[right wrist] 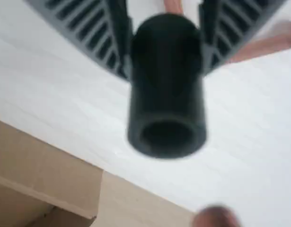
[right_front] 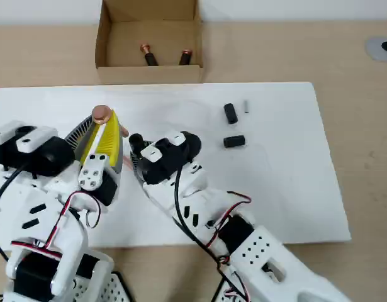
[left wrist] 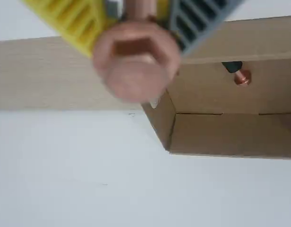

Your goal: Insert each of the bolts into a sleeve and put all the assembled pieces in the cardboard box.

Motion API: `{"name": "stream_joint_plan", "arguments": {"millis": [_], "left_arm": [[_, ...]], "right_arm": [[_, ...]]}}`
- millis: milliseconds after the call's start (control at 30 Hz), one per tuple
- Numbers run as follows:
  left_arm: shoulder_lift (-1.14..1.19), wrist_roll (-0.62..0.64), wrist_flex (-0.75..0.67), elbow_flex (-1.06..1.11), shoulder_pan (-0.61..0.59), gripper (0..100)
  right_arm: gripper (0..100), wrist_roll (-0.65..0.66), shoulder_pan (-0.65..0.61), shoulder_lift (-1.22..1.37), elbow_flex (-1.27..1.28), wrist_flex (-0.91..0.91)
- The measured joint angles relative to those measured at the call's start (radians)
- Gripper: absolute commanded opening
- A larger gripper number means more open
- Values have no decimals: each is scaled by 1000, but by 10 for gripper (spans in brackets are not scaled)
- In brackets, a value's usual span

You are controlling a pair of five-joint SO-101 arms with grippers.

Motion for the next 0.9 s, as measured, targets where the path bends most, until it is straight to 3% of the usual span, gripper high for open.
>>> {"name": "stream_joint_plan", "arguments": {"millis": [900], "left_arm": [[0, 11, 2, 49, 15, 6]], "right_arm": [[10, 2, 0, 0, 0, 0]]}}
